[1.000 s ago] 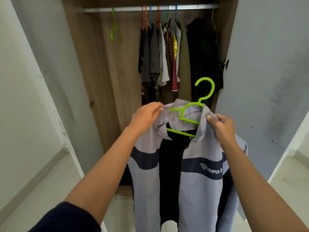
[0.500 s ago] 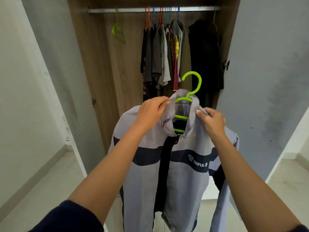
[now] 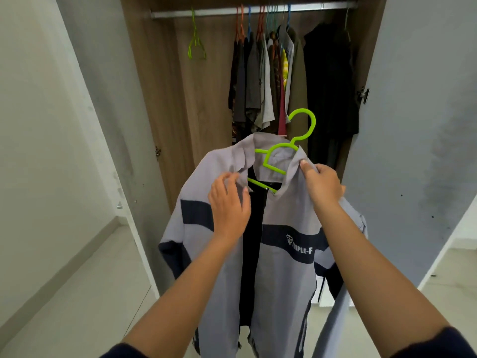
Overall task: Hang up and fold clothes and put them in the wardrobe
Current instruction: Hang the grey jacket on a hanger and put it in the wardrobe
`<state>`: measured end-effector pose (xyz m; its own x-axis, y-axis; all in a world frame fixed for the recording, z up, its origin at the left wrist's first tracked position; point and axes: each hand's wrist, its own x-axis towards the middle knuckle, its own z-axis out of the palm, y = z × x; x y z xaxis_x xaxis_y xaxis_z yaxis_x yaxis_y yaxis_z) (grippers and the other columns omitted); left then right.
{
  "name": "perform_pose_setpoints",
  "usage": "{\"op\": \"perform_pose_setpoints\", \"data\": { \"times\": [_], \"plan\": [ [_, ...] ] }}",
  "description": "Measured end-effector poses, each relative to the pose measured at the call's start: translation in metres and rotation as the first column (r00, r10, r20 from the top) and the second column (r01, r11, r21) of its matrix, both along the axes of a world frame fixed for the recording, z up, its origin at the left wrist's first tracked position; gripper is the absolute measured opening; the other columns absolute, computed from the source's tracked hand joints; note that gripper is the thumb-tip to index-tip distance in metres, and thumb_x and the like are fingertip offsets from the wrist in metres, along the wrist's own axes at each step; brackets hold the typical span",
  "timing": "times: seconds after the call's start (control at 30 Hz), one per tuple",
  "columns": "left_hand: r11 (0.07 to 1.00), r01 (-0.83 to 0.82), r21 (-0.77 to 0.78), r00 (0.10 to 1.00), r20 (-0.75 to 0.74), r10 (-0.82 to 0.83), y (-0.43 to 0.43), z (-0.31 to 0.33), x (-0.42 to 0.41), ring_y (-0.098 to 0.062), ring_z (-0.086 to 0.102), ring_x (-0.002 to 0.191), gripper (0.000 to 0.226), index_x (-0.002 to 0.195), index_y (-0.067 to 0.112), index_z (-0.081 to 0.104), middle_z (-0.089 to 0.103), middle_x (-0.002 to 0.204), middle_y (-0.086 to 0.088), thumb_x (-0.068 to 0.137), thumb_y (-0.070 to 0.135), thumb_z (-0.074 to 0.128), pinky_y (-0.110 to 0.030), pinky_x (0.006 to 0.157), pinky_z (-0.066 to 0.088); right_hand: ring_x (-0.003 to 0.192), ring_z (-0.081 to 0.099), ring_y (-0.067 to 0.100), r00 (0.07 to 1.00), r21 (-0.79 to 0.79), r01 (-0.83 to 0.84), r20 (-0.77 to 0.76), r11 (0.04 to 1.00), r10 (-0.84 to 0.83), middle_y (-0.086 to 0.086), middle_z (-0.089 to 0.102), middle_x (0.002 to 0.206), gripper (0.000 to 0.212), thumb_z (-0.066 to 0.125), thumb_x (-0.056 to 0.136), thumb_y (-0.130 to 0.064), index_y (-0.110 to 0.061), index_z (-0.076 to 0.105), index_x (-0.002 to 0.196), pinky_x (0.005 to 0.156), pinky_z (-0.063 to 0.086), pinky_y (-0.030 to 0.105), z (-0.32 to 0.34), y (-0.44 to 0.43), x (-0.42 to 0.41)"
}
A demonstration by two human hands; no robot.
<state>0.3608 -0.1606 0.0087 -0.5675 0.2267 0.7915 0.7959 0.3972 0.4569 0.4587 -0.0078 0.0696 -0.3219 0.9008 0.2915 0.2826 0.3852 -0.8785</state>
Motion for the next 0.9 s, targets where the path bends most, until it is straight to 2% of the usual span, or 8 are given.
{"op": "perform_pose_setpoints", "data": {
  "times": [0.07,0.17,0.27,0.33,0.4,0.63,0.83,0.9],
  "plan": [
    [0.993,0.12,0.014,0.992,0.032,-0.121,0.003,-0.016,0.013,-0.02,0.049,0.107,0.035,0.117,0.009,0.052,0.052,0.115,-0.007,0.09,0.031,0.048,-0.042,0.089,0.045,0.09,0.052,0.025,1.0,-0.095,-0.014,-0.003,0.995,0.014,-0.001,0.054,0.074,0.04,0.045,0.092,-0.051,-0.024,0.044,0.063,0.105,0.02,0.038,0.011,-0.001,-0.003],
    [0.87,0.481,-0.108,0.855,0.276,-0.438,0.009,-0.035,0.035,-0.013,0.04,0.126,0.059,0.138,0.009,0.035,0.042,0.136,-0.003,0.09,0.037,0.056,-0.039,0.106,0.037,0.095,0.052,0.023,0.994,-0.284,-0.11,-0.056,0.953,0.099,0.001,0.058,0.09,0.031,0.052,0.089,-0.047,-0.017,0.058,0.085,0.109,0.029,0.043,0.024,0.0,-0.019],
    [0.712,0.685,-0.155,0.661,0.543,-0.518,0.022,-0.047,0.054,-0.005,0.01,0.143,0.105,0.15,0.024,0.001,0.007,0.157,0.009,0.077,0.054,0.069,-0.034,0.118,0.02,0.075,0.058,0.025,0.955,-0.419,-0.285,-0.203,0.862,0.217,0.01,0.057,0.084,0.022,0.058,0.087,-0.025,-0.004,0.057,0.079,0.072,0.048,0.032,0.036,-0.003,-0.037],
    [0.726,0.685,-0.053,0.609,0.588,-0.532,0.03,-0.044,0.06,-0.005,0.006,0.144,0.122,0.149,0.03,-0.007,0.0,0.158,0.012,0.063,0.069,0.071,-0.036,0.118,0.02,0.061,0.047,0.018,0.933,-0.456,-0.358,-0.202,0.815,0.297,0.008,0.049,0.071,0.026,0.05,0.093,-0.011,-0.009,0.048,0.067,0.054,0.039,0.027,0.042,-0.014,-0.043],
    [0.769,0.633,0.082,0.571,0.622,-0.536,0.036,-0.037,0.061,-0.008,0.009,0.144,0.134,0.149,0.029,-0.009,0.002,0.158,0.01,0.052,0.078,0.069,-0.037,0.118,0.021,0.061,0.043,0.019,0.916,-0.461,-0.4,-0.177,0.792,0.359,0.008,0.044,0.069,0.029,0.043,0.094,-0.003,-0.008,0.046,0.065,0.055,0.036,0.028,0.046,-0.024,-0.051],
    [0.855,0.427,0.294,0.674,0.527,-0.517,0.037,-0.009,0.045,-0.01,0.037,0.131,0.118,0.146,0.029,0.012,0.035,0.138,0.011,0.051,0.07,0.069,-0.035,0.107,0.037,0.067,0.048,0.02,0.823,-0.375,-0.567,-0.214,0.733,0.527,0.007,0.047,0.075,0.025,0.042,0.094,-0.002,-0.01,0.048,0.072,0.067,0.041,0.031,0.059,-0.045,-0.076],
    [0.876,0.407,0.259,0.78,0.4,-0.481,0.031,-0.002,0.017,-0.006,0.036,0.134,0.104,0.149,0.03,0.01,0.033,0.148,0.008,0.068,0.058,0.069,-0.035,0.109,0.038,0.085,0.049,0.026,0.75,-0.2,-0.657,-0.268,0.727,0.605,0.013,0.05,0.091,0.027,0.041,0.097,-0.011,0.008,0.057,0.109,0.075,0.04,0.036,0.072,-0.047,-0.094],
    [0.873,0.391,0.29,0.787,0.386,-0.481,0.031,-0.002,0.003,-0.007,0.036,0.134,0.103,0.148,0.03,0.012,0.034,0.148,0.008,0.068,0.06,0.069,-0.04,0.109,0.038,0.084,0.048,0.024,0.726,-0.129,-0.676,-0.282,0.725,0.627,0.012,0.049,0.09,0.028,0.041,0.099,-0.015,0.007,0.057,0.106,0.074,0.039,0.035,0.079,-0.048,-0.104]
  ]
}}
